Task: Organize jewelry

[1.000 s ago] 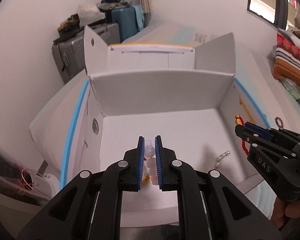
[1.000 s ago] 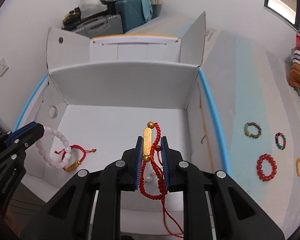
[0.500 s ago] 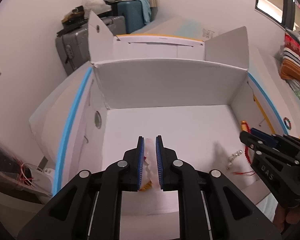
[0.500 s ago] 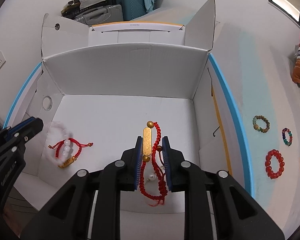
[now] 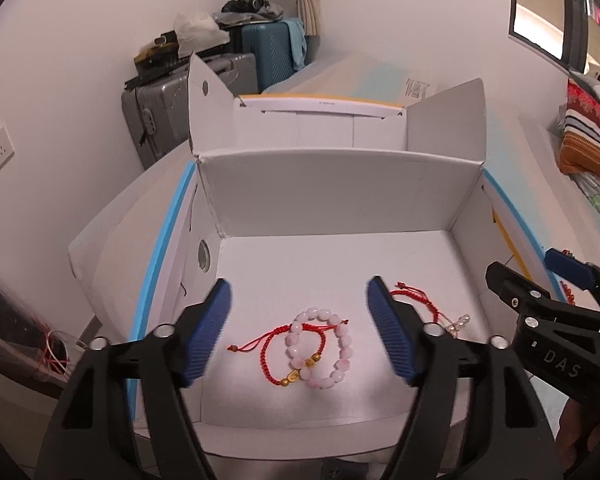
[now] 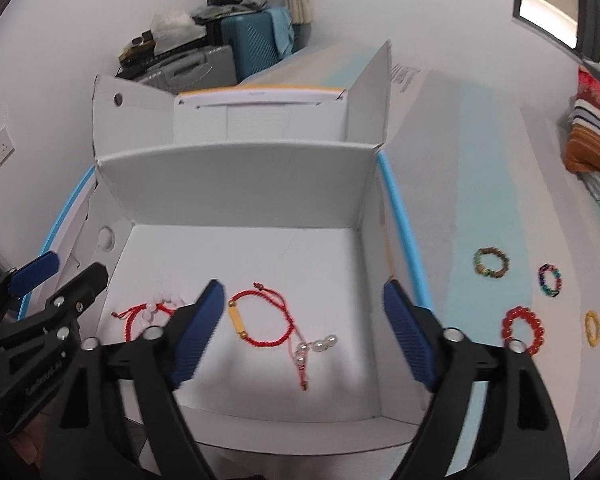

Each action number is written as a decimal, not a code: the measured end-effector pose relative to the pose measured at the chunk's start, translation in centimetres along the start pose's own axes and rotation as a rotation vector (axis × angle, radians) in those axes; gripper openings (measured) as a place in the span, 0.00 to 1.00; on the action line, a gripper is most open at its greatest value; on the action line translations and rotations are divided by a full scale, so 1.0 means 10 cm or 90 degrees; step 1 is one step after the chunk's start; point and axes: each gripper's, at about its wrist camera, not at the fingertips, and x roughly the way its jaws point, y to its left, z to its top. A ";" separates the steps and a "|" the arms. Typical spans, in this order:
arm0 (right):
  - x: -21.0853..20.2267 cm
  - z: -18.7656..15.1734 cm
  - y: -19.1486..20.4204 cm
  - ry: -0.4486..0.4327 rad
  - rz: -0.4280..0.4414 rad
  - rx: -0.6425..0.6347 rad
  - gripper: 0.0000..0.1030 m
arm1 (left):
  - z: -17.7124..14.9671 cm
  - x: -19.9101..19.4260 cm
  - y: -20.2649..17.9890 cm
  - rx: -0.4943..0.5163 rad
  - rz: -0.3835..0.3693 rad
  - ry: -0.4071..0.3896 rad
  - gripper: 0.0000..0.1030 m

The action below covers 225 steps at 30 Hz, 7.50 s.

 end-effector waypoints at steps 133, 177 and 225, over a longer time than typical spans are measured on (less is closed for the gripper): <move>0.35 -1.23 -4.57 0.086 -0.156 0.286 0.00 | -0.69 0.95 -4.04 0.298 -0.284 0.102 0.24; 0.29 -1.18 -4.52 0.054 -0.172 0.285 0.09 | -0.68 0.91 -4.03 0.293 -0.296 0.092 0.13; -0.41 -0.84 -3.93 0.000 -0.156 0.235 0.09 | -0.15 0.10 -3.54 0.238 -0.306 0.039 0.13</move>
